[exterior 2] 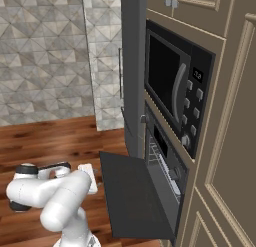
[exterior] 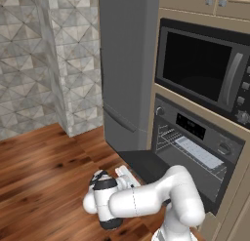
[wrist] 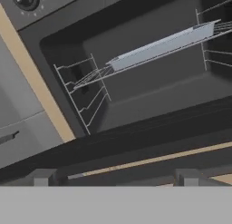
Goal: Take the baked cake out of the oven and place it on the plate for cooling. Then close the oven door.
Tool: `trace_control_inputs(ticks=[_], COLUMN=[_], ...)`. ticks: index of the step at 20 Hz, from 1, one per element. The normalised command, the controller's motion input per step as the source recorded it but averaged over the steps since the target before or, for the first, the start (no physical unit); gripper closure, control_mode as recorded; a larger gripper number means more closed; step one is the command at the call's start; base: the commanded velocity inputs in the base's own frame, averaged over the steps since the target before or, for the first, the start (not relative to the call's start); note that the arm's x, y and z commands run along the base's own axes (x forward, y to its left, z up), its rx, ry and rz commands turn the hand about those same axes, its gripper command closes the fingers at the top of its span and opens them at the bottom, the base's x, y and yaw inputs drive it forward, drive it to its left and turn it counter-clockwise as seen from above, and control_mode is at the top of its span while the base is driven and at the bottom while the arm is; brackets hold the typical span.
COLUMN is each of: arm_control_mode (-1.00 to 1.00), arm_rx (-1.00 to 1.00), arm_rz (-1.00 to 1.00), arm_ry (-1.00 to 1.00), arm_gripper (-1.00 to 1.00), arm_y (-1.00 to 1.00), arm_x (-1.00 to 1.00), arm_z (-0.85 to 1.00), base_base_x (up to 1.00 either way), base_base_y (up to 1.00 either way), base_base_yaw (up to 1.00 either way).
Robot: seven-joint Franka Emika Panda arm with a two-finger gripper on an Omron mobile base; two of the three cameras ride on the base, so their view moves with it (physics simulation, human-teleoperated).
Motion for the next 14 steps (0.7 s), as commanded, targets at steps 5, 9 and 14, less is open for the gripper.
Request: trace_control_inputs(ticks=[5,9,14], arm_control_mode=[-1.0,-1.0,-1.0], arm_rx=[-0.02,-0.01,0.0], arm_rz=[-0.06,0.0,-0.01], arm_ry=[-0.03,0.0,-0.01], arm_gripper=[-1.0,-1.0,-1.0], arm_y=[0.02,0.16,0.03], arm_x=[0.21,0.29,0.4], arm_z=[-0.5,-0.58,-0.28], base_base_x=[0.0,0.0,0.0], base_base_y=[0.0,0.0,0.0], base_base_yaw=[0.0,0.0,0.0])
